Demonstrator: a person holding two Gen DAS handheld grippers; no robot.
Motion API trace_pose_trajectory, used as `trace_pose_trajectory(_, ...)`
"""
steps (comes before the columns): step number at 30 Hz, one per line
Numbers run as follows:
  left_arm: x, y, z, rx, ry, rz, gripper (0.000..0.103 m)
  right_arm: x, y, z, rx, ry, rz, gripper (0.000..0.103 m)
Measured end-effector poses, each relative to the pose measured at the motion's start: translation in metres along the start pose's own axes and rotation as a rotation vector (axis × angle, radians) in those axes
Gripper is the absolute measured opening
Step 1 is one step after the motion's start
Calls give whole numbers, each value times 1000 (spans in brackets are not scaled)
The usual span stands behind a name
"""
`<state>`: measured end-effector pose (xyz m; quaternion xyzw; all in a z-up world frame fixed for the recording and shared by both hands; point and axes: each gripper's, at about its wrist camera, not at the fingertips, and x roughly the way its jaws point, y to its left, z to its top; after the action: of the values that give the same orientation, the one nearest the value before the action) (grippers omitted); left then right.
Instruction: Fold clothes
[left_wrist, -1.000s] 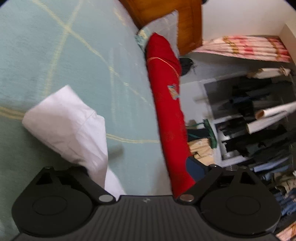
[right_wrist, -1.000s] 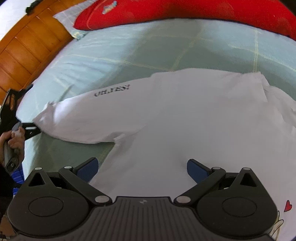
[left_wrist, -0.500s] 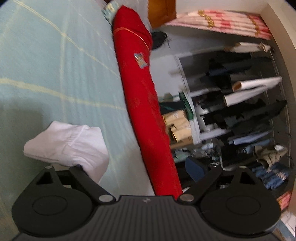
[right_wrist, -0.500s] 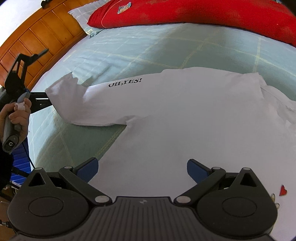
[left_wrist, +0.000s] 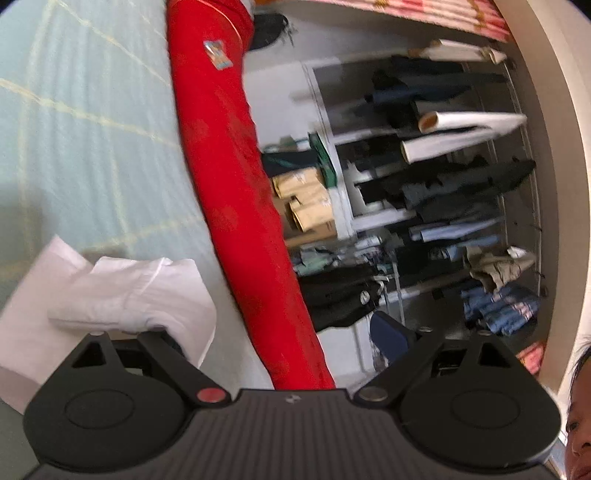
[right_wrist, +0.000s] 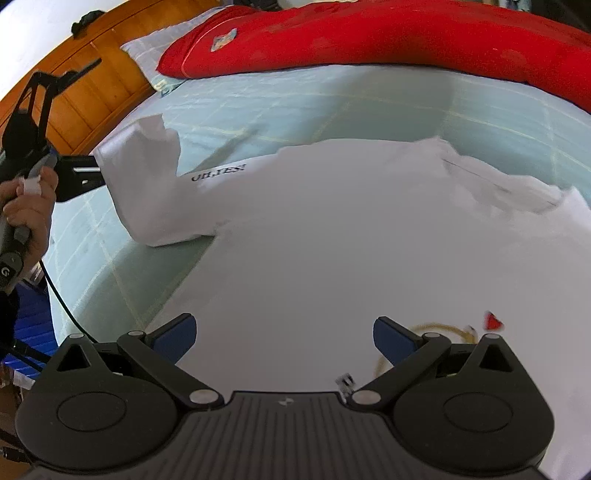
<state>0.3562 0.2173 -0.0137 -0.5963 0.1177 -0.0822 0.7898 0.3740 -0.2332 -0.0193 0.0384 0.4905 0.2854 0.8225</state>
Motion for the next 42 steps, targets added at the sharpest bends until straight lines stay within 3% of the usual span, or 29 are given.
trace_pose_trajectory(17,73,-42,-77,75,195,-16,92,-48,-60,-40,106,-45,-62,103)
trace_pose_trajectory(23,95,-57,-110,189,318,84,92,-61,-76,-51,133,-47,-67,103)
trace_pose_trajectory(29,104,-63,-131,217,399,134,91,-73,-92,-61,149,-63,-84,103)
trace_pose_trajectory(42,128,-71,-168,254,480,140,91,-82,-109,-71,163,-61,-88,103)
